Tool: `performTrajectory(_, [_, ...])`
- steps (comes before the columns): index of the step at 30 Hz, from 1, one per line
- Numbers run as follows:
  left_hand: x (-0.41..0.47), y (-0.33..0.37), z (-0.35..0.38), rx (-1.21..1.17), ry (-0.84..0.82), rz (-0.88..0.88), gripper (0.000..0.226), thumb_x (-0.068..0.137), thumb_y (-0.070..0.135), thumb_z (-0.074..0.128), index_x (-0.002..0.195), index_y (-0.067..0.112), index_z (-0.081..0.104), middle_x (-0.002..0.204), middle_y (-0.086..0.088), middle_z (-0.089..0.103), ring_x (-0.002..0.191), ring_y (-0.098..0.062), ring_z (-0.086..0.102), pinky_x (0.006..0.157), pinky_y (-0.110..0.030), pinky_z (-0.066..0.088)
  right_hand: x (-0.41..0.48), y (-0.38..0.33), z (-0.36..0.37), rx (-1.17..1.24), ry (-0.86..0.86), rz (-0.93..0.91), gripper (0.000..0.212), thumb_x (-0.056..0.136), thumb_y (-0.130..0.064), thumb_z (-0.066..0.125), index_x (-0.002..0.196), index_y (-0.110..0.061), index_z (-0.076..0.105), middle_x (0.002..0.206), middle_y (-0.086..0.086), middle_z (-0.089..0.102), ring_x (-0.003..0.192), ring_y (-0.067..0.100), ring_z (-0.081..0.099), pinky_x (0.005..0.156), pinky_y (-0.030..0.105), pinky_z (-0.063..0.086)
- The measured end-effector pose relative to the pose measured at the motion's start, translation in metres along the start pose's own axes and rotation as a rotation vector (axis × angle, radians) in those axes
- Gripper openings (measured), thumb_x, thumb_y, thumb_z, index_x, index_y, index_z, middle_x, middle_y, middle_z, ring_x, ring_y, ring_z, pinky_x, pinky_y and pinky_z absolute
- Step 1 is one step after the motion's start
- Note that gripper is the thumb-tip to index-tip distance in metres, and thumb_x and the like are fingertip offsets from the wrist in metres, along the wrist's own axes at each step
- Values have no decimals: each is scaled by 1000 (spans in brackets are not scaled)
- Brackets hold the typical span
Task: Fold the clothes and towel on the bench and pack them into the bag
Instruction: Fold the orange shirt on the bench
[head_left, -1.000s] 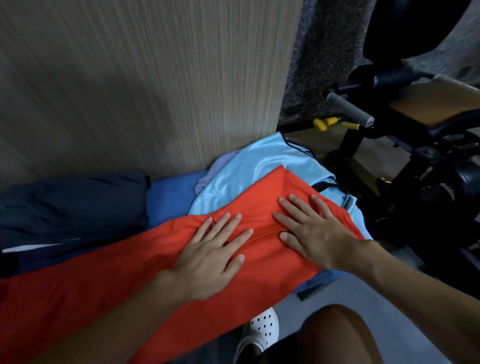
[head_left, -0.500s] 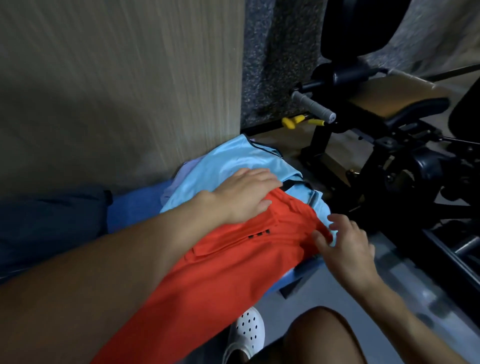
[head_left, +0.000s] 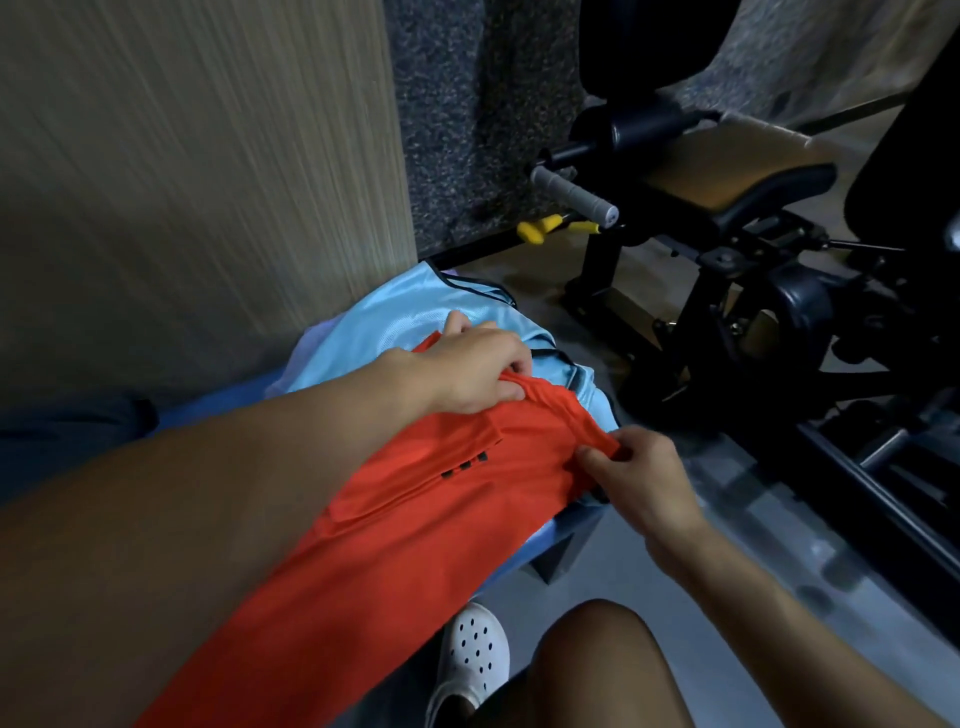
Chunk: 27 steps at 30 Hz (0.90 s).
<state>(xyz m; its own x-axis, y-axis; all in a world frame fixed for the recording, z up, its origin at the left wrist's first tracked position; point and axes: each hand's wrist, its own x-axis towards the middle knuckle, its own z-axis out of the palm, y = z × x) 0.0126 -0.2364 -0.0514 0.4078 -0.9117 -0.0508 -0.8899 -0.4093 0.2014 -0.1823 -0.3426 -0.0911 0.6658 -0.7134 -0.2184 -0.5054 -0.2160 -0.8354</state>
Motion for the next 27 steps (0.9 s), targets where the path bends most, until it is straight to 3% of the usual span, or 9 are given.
performTrajectory(3, [-5, -7, -8, -76, 29, -35, 11, 89, 39, 67, 96, 34, 61, 95, 15, 64, 105, -14, 51, 100, -35, 22, -4, -11, -5, 66, 11, -45, 7, 80, -16, 69, 80, -15, 62, 70, 6, 64, 67, 24, 62, 65, 40, 52])
performTrajectory(7, [-22, -8, -29, -152, 105, -15, 18, 86, 25, 73, 102, 29, 66, 94, 15, 67, 97, 0, 57, 95, -29, 22, -20, -30, -9, 91, 40, -192, 11, 77, -11, 69, 78, -13, 59, 64, 4, 58, 60, 17, 53, 62, 39, 50])
performTrajectory(10, [-45, -15, -44, -192, 129, 32, 29, 83, 16, 72, 110, 26, 71, 97, 16, 68, 95, -1, 60, 97, -32, 38, -42, -49, -8, 108, 27, -376, 15, 79, -6, 69, 79, -18, 60, 68, -3, 59, 62, 10, 52, 62, 27, 44])
performTrajectory(14, [-96, -31, -51, -182, 169, 132, 19, 78, 14, 66, 94, 23, 70, 88, 16, 62, 85, -6, 60, 85, -37, 50, -77, -67, 5, 18, -93, -575, 21, 80, -10, 69, 86, -29, 63, 70, -10, 62, 63, 7, 56, 62, 22, 44])
performTrajectory(16, [-128, -39, -50, -168, 197, 137, 18, 77, 15, 65, 91, 26, 67, 88, 19, 62, 88, 0, 60, 87, -28, 46, -94, -72, 21, -63, -134, -673, 17, 79, -17, 67, 89, -30, 64, 67, -14, 58, 61, 5, 52, 63, 19, 41])
performTrajectory(18, [-161, -47, -45, -127, 238, 121, 20, 75, 13, 63, 90, 27, 65, 88, 23, 59, 89, 7, 56, 91, -16, 36, -113, -74, 41, -176, -159, -784, 20, 75, -24, 63, 95, -25, 66, 77, -13, 64, 71, 6, 58, 73, 29, 46])
performTrajectory(21, [-207, -58, -34, -39, 247, 63, 19, 76, 19, 52, 90, 26, 64, 94, 19, 63, 94, 2, 57, 85, -27, 38, -140, -69, 78, -351, -218, -903, 26, 73, -27, 60, 99, -25, 63, 92, -6, 67, 89, 18, 64, 82, 42, 47])
performTrajectory(23, [-233, -62, -24, 13, 242, 57, 22, 76, 24, 45, 89, 25, 63, 95, 15, 65, 95, -4, 57, 83, -32, 37, -157, -64, 102, -467, -257, -946, 26, 71, -29, 58, 96, -25, 62, 91, -5, 66, 87, 21, 64, 79, 42, 47])
performTrajectory(27, [-278, -71, 5, 75, 218, 29, 19, 77, 18, 48, 90, 25, 61, 97, 12, 63, 93, -10, 57, 82, -26, 34, -182, -51, 139, -656, -294, -1009, 23, 65, -32, 56, 88, -27, 61, 82, -6, 64, 73, 18, 64, 72, 36, 44])
